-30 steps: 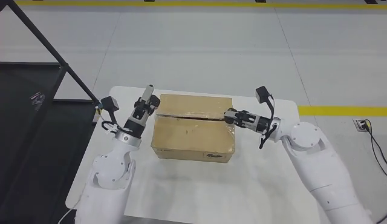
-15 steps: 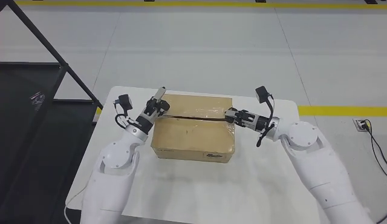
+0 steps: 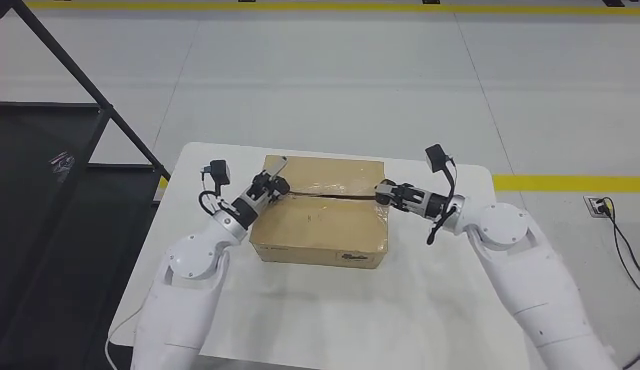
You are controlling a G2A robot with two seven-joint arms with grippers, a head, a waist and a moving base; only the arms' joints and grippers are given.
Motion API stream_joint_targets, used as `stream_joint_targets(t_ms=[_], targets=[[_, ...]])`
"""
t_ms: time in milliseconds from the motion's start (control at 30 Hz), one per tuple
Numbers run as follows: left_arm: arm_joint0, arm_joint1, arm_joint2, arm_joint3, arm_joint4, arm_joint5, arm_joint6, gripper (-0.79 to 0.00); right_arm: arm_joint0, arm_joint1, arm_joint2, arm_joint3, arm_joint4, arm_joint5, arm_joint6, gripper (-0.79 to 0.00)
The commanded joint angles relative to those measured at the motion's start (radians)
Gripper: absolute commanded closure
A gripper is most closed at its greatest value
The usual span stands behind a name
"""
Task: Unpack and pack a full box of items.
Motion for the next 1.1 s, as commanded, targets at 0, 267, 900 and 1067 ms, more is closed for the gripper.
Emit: stream_joint_targets(t_ms=[0,267,900,1067], targets=[[0.0,0.001,0.003,0.001,-0.004,0.003,0.0,-0.785,-0.002,0.001,0.001,-0.003,-0.002,0.004,-0.001,-0.092],[0.006,0.004,0.015,-0.007,-0.013,0.004,0.008,-0.785,-0.006,0.002,0.002,-0.013,-0.016,0.021,-0.006,-0.169],[0.004,0.008,0.038,0.009,-0.021,0.006,0.058,-0.785,-0.03,0.007,0.017,-0.044,-0.03,0.034,-0.027,-0.376],[0.001,0.009,0.042,0.015,-0.028,0.004,0.066,-0.785,-0.059,0.015,0.045,-0.072,-0.034,0.038,-0.048,-0.397]])
